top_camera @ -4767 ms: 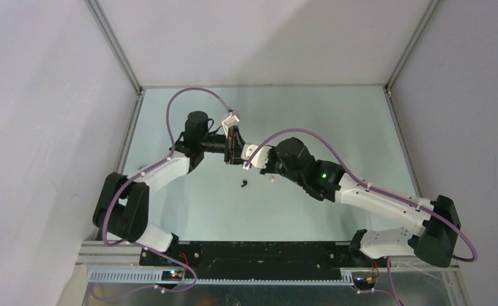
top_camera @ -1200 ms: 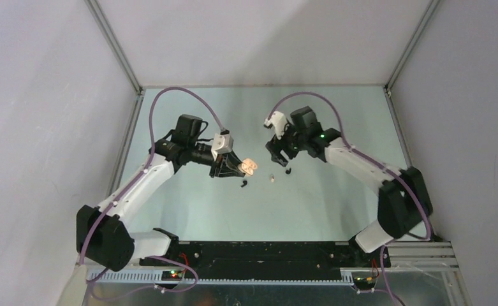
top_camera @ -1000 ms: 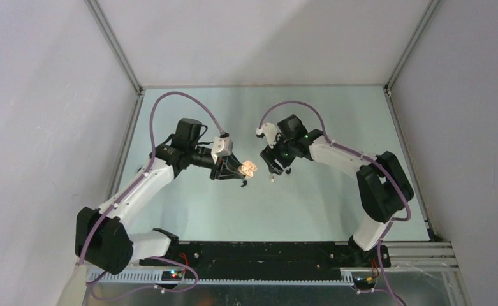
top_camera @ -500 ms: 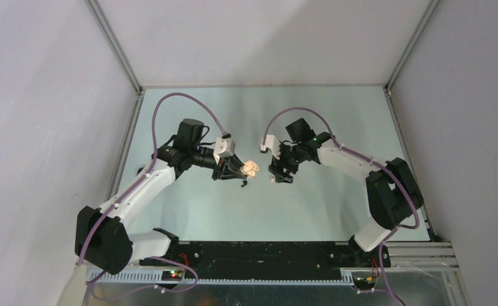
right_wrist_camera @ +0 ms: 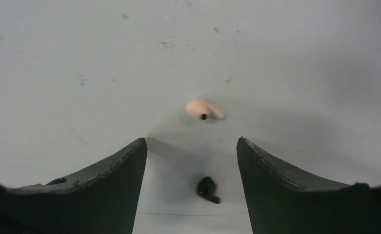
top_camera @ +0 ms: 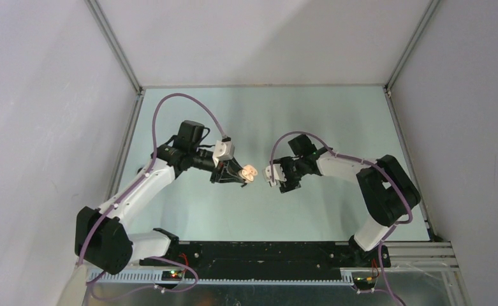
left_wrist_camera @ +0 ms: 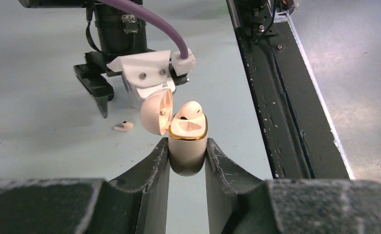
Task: Insert the wireless bluetooth earbuds into the charging case
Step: Pick up the left earbud from the center of the board.
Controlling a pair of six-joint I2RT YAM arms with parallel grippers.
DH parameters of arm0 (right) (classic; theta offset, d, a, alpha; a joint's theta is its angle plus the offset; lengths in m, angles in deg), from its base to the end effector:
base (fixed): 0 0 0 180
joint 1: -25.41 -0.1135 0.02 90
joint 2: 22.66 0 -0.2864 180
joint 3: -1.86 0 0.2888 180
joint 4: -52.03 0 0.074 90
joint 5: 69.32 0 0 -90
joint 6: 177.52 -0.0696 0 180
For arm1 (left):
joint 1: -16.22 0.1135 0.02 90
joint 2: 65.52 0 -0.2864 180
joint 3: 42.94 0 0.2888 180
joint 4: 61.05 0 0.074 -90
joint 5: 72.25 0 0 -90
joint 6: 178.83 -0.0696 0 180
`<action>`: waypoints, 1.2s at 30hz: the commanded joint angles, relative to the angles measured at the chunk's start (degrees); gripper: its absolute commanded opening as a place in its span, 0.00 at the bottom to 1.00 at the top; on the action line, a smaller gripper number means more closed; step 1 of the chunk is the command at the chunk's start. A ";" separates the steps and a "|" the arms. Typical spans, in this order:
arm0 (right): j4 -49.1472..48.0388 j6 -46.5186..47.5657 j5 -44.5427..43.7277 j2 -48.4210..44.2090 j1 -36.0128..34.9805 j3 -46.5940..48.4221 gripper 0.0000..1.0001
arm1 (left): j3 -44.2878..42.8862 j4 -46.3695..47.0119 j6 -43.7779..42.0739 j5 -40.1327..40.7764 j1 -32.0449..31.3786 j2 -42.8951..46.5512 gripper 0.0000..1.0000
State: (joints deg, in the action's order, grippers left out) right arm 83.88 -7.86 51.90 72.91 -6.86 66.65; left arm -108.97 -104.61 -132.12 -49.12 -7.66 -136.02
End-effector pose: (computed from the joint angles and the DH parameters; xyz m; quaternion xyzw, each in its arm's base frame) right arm 0.2829 0.2213 0.1322 -0.8111 0.4710 0.1478 0.3137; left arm 0.2302 -0.1719 0.2856 0.5954 0.5399 -0.4567 0.3813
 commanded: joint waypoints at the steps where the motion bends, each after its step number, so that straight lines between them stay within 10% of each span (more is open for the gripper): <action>1: -9.51 8.58 -0.68 1.20 -1.93 -1.49 0.72 | -2.76 -1.60 -2.71 -2.21 -0.25 0.44 0.00; 36: -2.57 23.01 -9.90 4.74 -7.95 -2.33 0.38 | -3.02 -1.54 -2.68 -2.19 -0.20 -0.56 0.00</action>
State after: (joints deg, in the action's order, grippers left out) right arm 73.32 15.22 44.01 74.57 -14.09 63.17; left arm -109.06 -106.67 -133.49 -49.54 -7.66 -136.39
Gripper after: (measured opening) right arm 0.386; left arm 0.316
